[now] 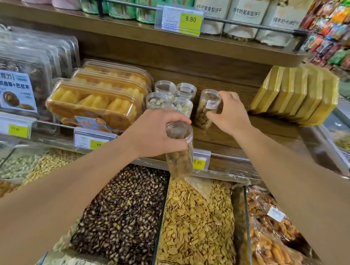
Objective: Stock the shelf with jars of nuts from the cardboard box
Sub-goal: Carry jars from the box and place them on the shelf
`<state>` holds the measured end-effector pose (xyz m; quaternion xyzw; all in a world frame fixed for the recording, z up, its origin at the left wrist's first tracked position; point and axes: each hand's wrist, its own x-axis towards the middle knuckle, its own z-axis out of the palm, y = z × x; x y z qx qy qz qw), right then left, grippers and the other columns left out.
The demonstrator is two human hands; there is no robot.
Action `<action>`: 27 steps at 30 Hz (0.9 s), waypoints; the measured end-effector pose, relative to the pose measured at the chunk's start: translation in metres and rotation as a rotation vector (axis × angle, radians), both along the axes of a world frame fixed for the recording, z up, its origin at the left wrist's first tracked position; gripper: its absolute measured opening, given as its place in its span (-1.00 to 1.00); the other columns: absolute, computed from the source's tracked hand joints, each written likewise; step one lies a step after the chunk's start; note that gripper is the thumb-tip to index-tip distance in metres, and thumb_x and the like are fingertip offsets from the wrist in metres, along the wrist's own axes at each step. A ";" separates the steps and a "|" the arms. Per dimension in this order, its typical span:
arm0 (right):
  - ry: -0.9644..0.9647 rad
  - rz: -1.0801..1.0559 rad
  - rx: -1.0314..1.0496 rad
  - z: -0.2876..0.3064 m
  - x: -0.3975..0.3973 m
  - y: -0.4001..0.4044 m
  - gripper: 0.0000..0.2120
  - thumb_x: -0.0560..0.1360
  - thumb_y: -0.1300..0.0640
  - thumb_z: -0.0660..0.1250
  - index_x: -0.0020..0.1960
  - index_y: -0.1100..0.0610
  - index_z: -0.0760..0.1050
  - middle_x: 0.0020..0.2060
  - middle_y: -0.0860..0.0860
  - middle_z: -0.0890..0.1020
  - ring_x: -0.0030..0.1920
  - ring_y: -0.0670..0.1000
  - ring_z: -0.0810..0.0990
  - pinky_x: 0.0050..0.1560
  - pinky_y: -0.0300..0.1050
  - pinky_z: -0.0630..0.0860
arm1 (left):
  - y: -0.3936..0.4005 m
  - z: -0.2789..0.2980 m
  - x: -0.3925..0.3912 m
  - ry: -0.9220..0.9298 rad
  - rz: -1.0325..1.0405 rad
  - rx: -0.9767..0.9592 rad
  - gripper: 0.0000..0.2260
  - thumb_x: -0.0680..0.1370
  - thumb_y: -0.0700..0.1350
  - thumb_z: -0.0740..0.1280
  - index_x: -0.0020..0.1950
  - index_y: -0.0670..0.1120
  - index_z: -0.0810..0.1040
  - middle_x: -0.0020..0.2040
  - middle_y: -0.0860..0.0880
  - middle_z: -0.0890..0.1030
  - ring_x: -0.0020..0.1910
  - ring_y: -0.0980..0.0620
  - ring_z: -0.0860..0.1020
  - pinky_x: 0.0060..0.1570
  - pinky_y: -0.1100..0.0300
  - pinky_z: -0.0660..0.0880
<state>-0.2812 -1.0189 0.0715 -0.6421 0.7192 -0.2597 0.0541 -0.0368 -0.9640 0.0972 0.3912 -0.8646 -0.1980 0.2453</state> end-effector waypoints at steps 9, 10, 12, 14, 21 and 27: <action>0.205 0.065 0.124 -0.010 -0.018 0.105 -0.34 0.52 -0.04 0.34 0.54 0.05 0.17 0.49 -0.01 0.24 0.46 0.10 0.26 0.39 0.00 0.32 | -0.006 0.039 -0.045 0.043 0.093 -0.207 -0.59 0.39 0.13 0.44 0.22 0.15 0.54 0.07 0.16 0.55 0.05 0.17 0.46 0.05 0.20 0.39; 0.217 0.058 0.136 -0.012 -0.021 0.113 -0.33 0.52 -0.05 0.33 0.54 0.04 0.16 0.50 -0.01 0.23 0.47 0.09 0.24 0.40 0.01 0.30 | -0.010 0.039 -0.053 0.021 0.083 -0.235 -0.58 0.38 0.15 0.43 0.22 0.14 0.54 0.07 0.13 0.56 0.05 0.14 0.48 0.05 0.19 0.39; 0.243 0.046 0.157 -0.017 -0.028 0.125 -0.33 0.52 -0.08 0.32 0.54 0.05 0.16 0.51 0.00 0.22 0.48 0.10 0.23 0.42 0.03 0.31 | -0.017 0.038 -0.069 -0.042 0.053 -0.277 -0.55 0.35 0.21 0.37 0.21 0.11 0.54 0.06 0.09 0.58 0.06 0.06 0.52 0.09 0.13 0.42; 0.273 0.051 0.178 -0.020 -0.034 0.133 -0.33 0.52 -0.10 0.31 0.54 0.04 0.16 0.51 0.01 0.23 0.48 0.10 0.23 0.41 0.04 0.31 | -0.024 0.034 -0.085 -0.111 0.053 -0.268 -0.48 0.32 0.27 0.27 0.22 0.12 0.53 0.07 0.06 0.58 0.09 0.00 0.53 0.12 0.01 0.48; 0.284 0.052 0.141 -0.024 -0.045 0.133 -0.37 0.51 -0.10 0.32 0.51 0.01 0.22 0.46 -0.01 0.28 0.45 0.08 0.25 0.39 0.02 0.34 | -0.052 0.014 -0.117 -0.362 0.083 -0.241 -0.59 0.46 0.19 0.32 0.25 0.08 0.51 0.07 0.01 0.60 0.07 -0.05 0.55 -0.10 0.09 0.46; 0.301 0.075 0.120 -0.021 -0.049 0.115 -0.39 0.50 -0.09 0.31 0.48 0.07 0.26 0.43 0.02 0.29 0.43 0.11 0.26 0.35 0.05 0.38 | -0.070 -0.002 -0.123 -0.423 0.127 -0.293 -0.59 0.47 0.21 0.22 0.24 0.09 0.56 0.11 -0.02 0.64 0.08 -0.10 0.58 0.08 -0.07 0.53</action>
